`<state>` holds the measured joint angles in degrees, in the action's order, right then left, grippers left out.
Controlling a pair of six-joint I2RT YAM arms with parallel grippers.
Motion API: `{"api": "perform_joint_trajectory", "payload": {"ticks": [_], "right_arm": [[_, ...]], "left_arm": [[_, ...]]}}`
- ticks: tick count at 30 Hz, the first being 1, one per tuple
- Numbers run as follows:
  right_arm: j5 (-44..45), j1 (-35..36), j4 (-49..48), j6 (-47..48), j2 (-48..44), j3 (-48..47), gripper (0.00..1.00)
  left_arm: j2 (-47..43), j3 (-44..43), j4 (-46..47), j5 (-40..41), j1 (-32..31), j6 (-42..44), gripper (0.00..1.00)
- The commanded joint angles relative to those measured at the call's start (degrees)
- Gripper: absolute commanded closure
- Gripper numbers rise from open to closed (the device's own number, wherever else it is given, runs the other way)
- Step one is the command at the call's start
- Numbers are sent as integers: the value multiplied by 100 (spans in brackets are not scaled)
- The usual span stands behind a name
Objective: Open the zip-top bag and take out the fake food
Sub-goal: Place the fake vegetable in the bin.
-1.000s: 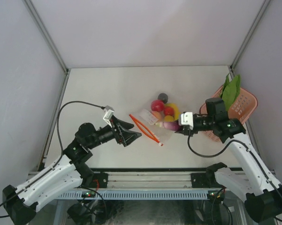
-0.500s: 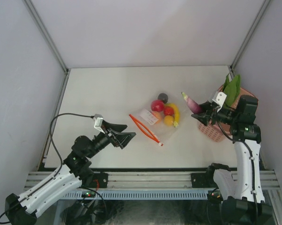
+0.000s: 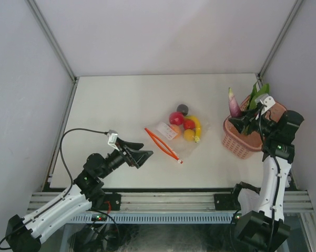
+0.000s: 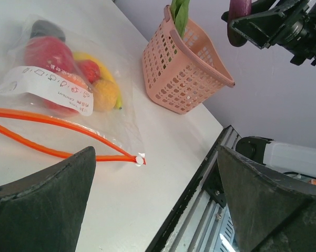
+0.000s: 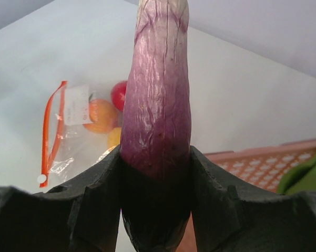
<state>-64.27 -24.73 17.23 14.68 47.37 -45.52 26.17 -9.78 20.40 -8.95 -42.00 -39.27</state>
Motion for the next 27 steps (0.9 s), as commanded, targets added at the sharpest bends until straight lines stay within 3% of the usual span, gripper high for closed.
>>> {"api": "perform_joint_trajectory", "payload": {"ticks": [1,11,27], "right_arm": [[364,-314,-936,-1066,0,135,90],[1620,-762,-1652,-2183,-52,503,87],[5104,-623,-1846,-3243,210,631,84]], "left_arm": [[-102,145,287,16,25,-95,0],[-156,248,254,21,25,-100,0],[-187,340,148,43,25,-144,0]]}}
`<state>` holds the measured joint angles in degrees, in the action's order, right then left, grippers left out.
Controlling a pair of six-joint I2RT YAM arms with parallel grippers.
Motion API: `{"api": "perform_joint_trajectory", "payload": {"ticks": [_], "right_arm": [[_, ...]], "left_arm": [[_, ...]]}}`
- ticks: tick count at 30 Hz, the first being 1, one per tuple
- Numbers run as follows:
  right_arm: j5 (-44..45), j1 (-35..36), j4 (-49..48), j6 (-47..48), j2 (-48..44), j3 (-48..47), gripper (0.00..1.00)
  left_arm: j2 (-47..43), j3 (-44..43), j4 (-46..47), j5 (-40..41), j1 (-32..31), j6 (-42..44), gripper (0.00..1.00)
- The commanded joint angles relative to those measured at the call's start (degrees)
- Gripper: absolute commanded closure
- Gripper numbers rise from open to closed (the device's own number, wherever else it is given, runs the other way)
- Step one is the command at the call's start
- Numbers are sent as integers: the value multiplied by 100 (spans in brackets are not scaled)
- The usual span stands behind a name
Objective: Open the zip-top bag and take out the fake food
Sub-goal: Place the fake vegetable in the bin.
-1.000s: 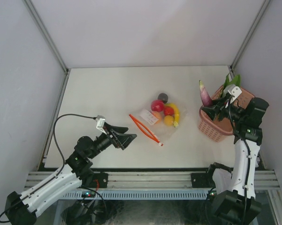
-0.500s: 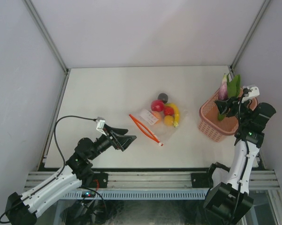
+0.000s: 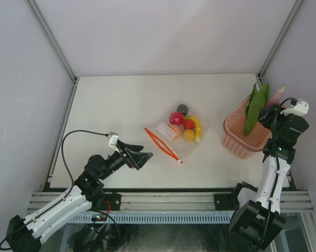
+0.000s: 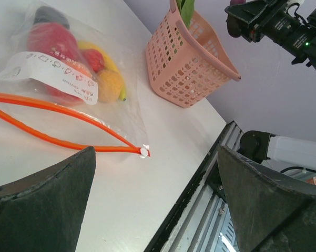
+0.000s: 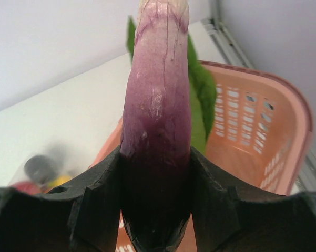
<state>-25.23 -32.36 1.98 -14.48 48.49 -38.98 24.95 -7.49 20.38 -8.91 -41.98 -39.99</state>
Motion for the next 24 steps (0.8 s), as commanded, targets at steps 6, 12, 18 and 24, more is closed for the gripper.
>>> {"api": "perform_joint_trajectory", "payload": {"ticks": [6,12,18,24], "right_arm": [[2106,371,-289,-390,312,-93,79],[2651,615,-258,-325,631,-170,78],[2971,815,-294,-250,898,-218,73],[3189,832,-251,-395,1066,-226,66]], "left_arm": [[-2,125,159,15,23,-99,0],[236,93,320,0,21,-151,0],[556,54,522,-96,23,-290,0],[637,67,583,-122,23,-367,0]]}}
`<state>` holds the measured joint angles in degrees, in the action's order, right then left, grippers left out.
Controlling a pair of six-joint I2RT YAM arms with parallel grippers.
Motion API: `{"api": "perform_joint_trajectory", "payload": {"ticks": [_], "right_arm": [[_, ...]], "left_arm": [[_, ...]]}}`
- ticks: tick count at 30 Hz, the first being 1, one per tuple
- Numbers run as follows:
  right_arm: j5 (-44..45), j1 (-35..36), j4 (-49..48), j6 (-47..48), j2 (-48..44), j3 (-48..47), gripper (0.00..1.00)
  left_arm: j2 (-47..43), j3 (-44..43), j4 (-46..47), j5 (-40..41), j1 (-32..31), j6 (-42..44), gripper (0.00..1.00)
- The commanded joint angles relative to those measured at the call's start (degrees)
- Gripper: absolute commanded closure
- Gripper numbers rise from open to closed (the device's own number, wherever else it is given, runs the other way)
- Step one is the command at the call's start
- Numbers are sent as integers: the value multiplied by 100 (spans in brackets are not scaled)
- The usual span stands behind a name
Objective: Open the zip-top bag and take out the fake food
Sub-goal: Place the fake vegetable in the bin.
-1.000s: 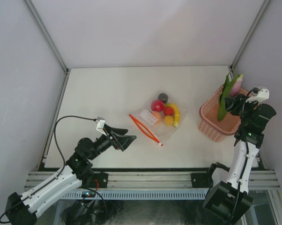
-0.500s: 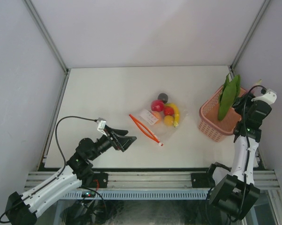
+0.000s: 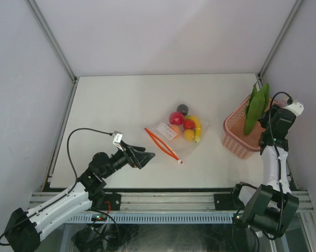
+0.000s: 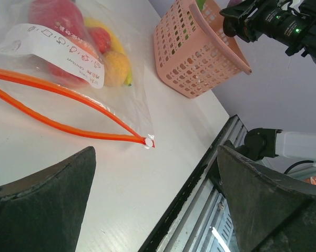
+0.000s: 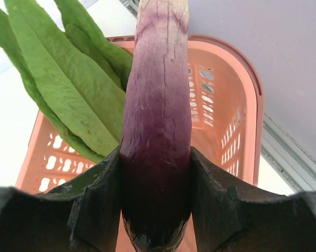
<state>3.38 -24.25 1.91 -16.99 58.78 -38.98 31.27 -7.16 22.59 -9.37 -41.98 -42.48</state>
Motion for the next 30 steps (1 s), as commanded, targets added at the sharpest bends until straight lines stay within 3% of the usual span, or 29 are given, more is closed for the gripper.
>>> {"api": "perform_joint_trajectory", "payload": {"ticks": [1,18,27,30], "right_arm": [[376,17,-240,-190,71,-224,64],[738,19,-240,-365,471,-261,52],[963,17,-210,-536,550,-278,32],[932,17,-192,-544,549,-303,30]], "left_arm": [[3,38,366,-74,25,-120,0],[-185,197,368,-49,24,-252,0],[-268,259,365,-32,23,-278,0],[-275,272,358,-39,23,-286,0]]}}
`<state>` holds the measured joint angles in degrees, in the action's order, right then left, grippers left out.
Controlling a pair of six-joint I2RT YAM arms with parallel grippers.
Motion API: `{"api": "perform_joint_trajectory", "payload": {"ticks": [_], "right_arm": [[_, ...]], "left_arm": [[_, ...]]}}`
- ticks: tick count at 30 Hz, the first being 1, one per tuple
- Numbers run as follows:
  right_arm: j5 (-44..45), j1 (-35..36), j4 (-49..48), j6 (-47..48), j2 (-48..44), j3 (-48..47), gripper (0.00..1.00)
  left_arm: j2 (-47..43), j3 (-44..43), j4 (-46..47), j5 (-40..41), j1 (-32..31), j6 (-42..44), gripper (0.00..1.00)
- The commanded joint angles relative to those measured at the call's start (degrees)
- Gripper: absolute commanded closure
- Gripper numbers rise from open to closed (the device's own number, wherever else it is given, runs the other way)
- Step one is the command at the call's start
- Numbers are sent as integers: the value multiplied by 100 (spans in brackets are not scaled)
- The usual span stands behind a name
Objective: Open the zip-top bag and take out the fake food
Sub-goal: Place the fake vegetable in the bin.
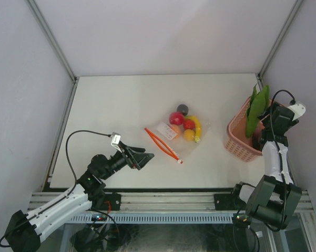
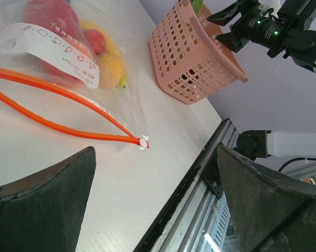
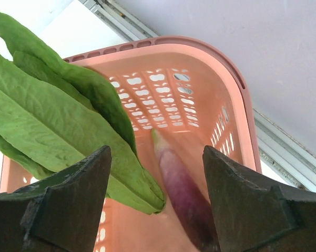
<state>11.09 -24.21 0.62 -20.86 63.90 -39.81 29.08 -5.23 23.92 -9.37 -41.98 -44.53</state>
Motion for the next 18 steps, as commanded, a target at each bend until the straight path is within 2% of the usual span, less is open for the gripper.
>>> {"api": "perform_joint_trajectory", "payload": {"ticks": [1,7,18], "right_arm": [[138,12,-62,-155,28,-217,30],[-56,18,-43,-158,-95,-215,30],[-1079,59,25,151,-642,-216,30]], "left_arm": [[-54,71,213,-39,23,-81,0],[-52,66,218,-21,23,-99,0],[162,90,387,20,30,-328,0]]}}
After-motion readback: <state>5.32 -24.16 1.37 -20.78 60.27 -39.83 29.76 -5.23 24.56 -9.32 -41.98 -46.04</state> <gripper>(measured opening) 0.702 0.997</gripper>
